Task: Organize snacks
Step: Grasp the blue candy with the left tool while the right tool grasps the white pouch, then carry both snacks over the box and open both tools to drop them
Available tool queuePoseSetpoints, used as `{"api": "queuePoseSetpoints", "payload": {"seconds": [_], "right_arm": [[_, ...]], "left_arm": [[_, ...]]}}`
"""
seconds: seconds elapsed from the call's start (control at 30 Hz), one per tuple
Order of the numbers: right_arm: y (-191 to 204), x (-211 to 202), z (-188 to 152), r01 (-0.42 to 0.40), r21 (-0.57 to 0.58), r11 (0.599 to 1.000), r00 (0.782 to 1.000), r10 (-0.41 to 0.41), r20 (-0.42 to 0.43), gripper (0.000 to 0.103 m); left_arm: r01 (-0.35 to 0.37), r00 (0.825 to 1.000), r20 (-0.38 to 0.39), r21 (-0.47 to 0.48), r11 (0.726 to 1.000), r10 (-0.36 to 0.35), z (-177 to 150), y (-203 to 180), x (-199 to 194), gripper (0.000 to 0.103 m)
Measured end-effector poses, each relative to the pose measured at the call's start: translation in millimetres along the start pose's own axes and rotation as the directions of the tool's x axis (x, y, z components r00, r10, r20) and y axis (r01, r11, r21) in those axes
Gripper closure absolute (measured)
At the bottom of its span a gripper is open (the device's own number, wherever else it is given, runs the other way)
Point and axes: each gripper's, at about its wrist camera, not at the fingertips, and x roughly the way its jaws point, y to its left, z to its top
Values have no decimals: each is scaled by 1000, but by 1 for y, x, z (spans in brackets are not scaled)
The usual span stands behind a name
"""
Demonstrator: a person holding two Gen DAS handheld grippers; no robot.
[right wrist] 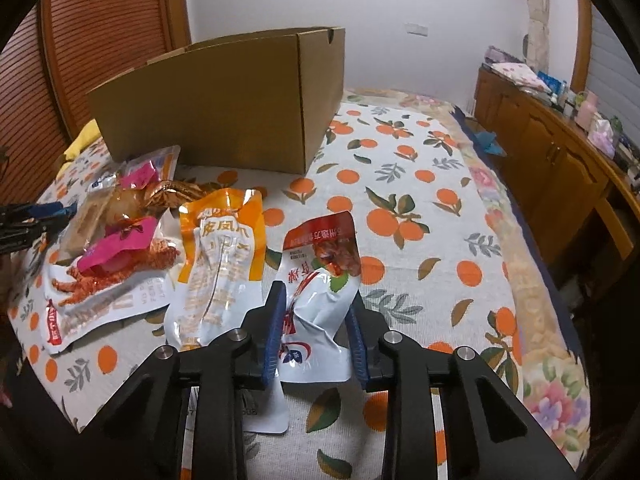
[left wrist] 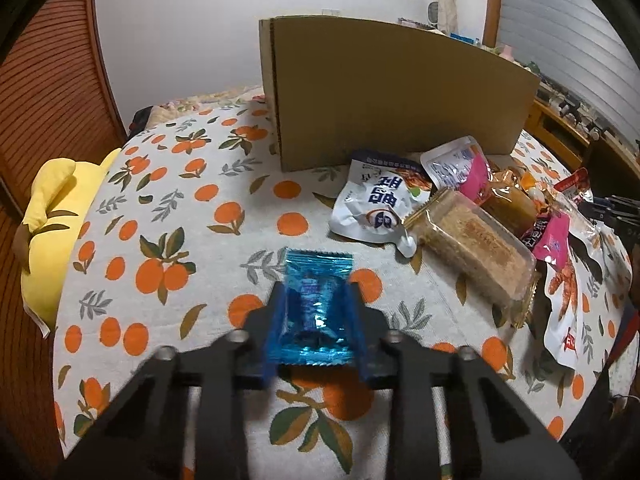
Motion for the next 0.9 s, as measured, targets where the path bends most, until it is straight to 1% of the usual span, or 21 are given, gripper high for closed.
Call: {"api": "queuePoseSetpoints", "payload": {"seconds": [0.03, 0.1, 0.23, 0.3, 0.4, 0.57, 0.77, 0.9], "right_arm": [[-1, 0, 0, -6, 0, 1000, 1000, 6, 1, 75], [-1, -2, 1, -12, -1, 1000, 1000, 12, 6, 77], [0, -10, 3, -21, -1, 1000, 999, 21, 28, 83], [3, -12, 5, -13, -14, 1000, 999, 14, 32, 84], [6, -13, 5, -13, -25, 1000, 999, 14, 31, 84], [5, -24, 8, 1, -27, 1000, 998, 1, 59, 84], [4, -39, 20, 15, -37, 999, 995, -11, 96, 84], [7, -48, 29, 11, -55, 998, 993, -4, 121, 84]], "left_arm": [[2, 1000, 1, -4, 1000, -2, 0, 1, 0, 81], [4, 1000, 3, -11, 1000, -4, 0, 2, -2, 83], [7, 1000, 7, -22, 1000, -7, 0, 2, -5, 83], [8, 1000, 12, -24, 1000, -8, 0, 1, -7, 83], [9, 1000, 22, -26, 1000, -9, 2, -1, -11, 83], [13, 999, 47, -11, 1000, -12, 7, -8, -22, 83], [29, 995, 92, 8, 1000, -30, 21, -20, -38, 83], [38, 992, 121, 29, 999, -41, 34, -28, -47, 83]]}}
